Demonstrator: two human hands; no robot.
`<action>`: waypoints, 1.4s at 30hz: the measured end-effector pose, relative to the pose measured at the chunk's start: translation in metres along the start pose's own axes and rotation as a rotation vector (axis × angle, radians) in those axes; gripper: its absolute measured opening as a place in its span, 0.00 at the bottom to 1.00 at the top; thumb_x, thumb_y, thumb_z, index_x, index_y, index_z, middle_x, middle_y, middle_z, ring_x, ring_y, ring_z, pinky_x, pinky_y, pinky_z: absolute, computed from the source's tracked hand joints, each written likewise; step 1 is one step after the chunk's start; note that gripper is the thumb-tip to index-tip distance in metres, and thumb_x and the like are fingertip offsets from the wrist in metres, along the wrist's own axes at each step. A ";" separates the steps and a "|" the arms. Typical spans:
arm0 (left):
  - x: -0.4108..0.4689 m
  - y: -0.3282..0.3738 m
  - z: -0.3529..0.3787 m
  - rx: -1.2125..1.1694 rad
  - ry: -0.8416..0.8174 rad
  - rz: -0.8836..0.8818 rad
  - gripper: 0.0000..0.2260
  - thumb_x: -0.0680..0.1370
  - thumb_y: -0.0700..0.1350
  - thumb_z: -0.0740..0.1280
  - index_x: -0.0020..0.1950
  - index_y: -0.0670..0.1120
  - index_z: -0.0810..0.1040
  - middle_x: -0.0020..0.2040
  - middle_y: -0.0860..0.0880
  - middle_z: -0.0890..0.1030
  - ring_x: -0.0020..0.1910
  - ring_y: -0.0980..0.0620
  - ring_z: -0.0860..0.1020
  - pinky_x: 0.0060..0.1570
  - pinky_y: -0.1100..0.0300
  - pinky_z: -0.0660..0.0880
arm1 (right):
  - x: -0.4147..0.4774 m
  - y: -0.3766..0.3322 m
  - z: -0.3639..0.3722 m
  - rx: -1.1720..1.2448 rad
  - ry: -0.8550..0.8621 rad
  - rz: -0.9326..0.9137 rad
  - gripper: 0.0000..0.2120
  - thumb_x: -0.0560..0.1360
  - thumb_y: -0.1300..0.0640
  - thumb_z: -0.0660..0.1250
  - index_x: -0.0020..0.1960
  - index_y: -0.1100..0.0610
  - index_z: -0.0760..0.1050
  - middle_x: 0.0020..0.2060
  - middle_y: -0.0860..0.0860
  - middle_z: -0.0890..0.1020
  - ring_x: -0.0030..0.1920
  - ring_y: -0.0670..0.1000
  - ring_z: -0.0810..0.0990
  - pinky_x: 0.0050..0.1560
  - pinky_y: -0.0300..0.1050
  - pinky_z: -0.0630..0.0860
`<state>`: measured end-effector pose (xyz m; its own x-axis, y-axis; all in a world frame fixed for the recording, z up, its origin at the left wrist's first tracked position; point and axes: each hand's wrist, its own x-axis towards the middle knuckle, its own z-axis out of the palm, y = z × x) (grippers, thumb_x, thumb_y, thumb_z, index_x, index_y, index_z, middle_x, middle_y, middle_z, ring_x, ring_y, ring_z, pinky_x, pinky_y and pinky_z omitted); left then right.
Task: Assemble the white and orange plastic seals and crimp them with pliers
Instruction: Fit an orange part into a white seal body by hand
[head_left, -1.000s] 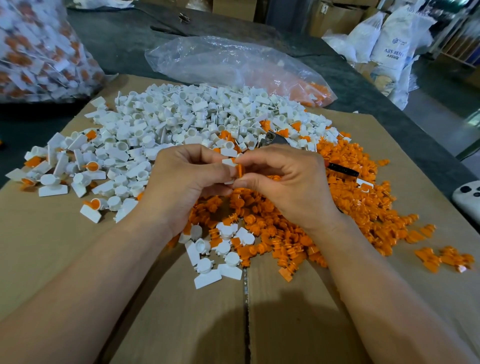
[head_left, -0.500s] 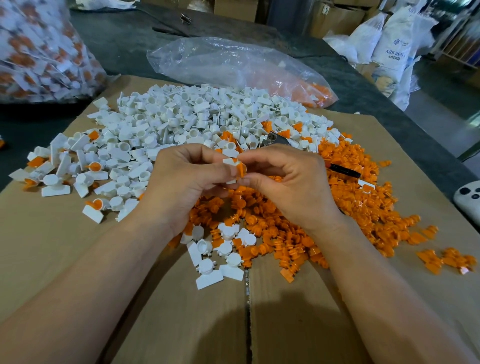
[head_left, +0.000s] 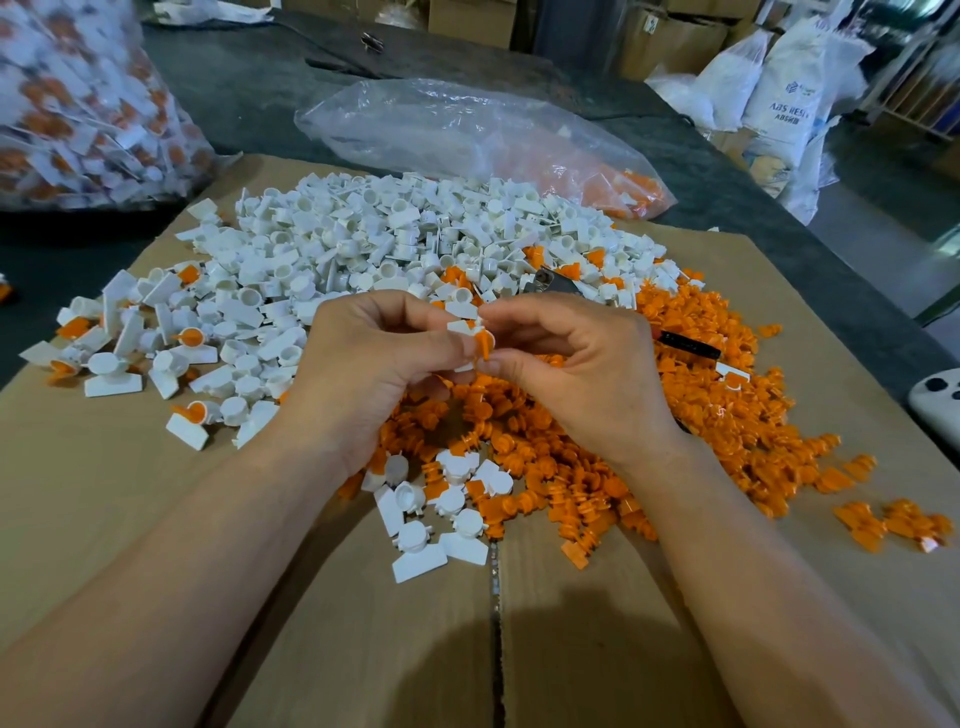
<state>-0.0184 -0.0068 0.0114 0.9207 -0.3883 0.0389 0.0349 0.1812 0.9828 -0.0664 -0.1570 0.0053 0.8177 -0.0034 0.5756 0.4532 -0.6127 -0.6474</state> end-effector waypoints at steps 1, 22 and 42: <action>0.000 0.000 0.000 -0.004 -0.006 -0.003 0.04 0.56 0.41 0.73 0.26 0.45 0.80 0.27 0.47 0.80 0.25 0.53 0.78 0.24 0.66 0.72 | 0.000 0.000 0.000 -0.003 0.003 -0.019 0.16 0.67 0.64 0.72 0.54 0.57 0.78 0.44 0.46 0.80 0.45 0.44 0.81 0.48 0.41 0.79; 0.002 -0.001 -0.003 -0.033 0.011 -0.075 0.07 0.51 0.44 0.73 0.25 0.45 0.79 0.25 0.47 0.79 0.23 0.53 0.77 0.22 0.67 0.70 | 0.001 0.000 0.000 0.020 -0.012 -0.016 0.17 0.67 0.63 0.72 0.53 0.52 0.75 0.42 0.46 0.80 0.44 0.45 0.82 0.47 0.40 0.79; 0.003 -0.003 -0.002 0.008 0.007 -0.039 0.10 0.65 0.31 0.72 0.28 0.44 0.78 0.24 0.47 0.78 0.22 0.53 0.76 0.22 0.67 0.69 | 0.000 -0.002 0.000 -0.062 -0.040 0.009 0.09 0.68 0.63 0.71 0.48 0.60 0.81 0.41 0.46 0.81 0.42 0.45 0.82 0.45 0.46 0.80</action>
<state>-0.0147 -0.0067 0.0077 0.9213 -0.3887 -0.0009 0.0678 0.1583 0.9851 -0.0669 -0.1561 0.0065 0.8357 0.0215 0.5488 0.4241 -0.6602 -0.6199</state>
